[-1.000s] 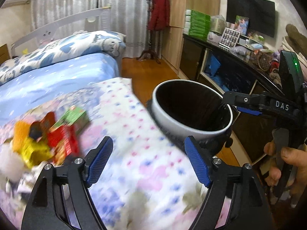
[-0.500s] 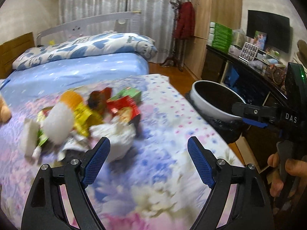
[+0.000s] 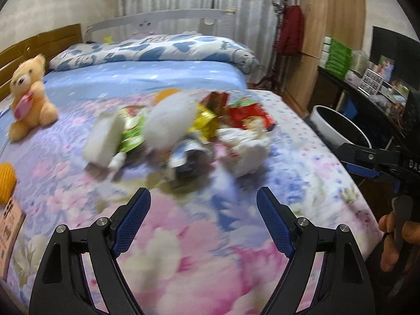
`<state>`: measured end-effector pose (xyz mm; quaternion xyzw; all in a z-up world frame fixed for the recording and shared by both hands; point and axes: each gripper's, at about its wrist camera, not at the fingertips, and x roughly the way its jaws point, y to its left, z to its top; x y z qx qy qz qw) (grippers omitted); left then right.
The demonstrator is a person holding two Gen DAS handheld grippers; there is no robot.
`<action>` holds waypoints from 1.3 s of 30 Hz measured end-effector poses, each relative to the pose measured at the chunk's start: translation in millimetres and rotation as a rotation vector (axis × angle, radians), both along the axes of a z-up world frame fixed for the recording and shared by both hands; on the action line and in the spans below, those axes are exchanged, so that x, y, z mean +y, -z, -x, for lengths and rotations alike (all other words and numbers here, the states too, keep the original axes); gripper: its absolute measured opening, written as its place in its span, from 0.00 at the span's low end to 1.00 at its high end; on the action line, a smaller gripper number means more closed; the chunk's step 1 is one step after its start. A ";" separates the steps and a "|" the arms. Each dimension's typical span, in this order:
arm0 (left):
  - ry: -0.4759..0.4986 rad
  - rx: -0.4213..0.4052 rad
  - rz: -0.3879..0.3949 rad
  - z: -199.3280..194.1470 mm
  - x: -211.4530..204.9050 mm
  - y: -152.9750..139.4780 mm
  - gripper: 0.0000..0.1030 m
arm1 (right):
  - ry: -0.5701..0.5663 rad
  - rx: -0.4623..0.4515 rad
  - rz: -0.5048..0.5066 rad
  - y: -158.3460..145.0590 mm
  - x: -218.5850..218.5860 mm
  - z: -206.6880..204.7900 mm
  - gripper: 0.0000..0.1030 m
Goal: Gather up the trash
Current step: 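Return both tools to the bed above the remaining trash, then grasp the foil wrapper with the left tool while the right tool grasps the white tissue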
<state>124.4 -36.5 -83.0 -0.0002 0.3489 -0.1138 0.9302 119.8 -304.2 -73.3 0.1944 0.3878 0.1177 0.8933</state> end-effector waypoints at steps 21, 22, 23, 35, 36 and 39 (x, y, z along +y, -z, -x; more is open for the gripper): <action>-0.036 0.064 0.020 -47.2 42.0 17.1 0.82 | -0.108 0.024 0.029 20.1 65.0 -47.1 0.89; -0.032 0.066 0.022 -51.1 41.6 17.8 0.82 | -0.110 0.025 0.029 20.9 66.5 -50.1 0.84; -0.029 0.069 0.022 -53.7 41.4 19.0 0.82 | -0.112 0.030 0.031 21.9 68.1 -53.3 0.81; 0.066 0.135 0.046 -78.7 15.9 31.3 0.19 | -0.177 0.117 -0.085 47.8 80.9 -81.7 0.29; 0.068 0.126 0.044 -76.7 15.5 30.4 0.17 | -0.180 0.110 -0.084 46.5 81.3 -80.3 0.29; 0.074 0.114 0.055 -71.5 17.1 27.7 0.14 | -0.193 0.086 -0.086 40.9 79.4 -73.6 0.25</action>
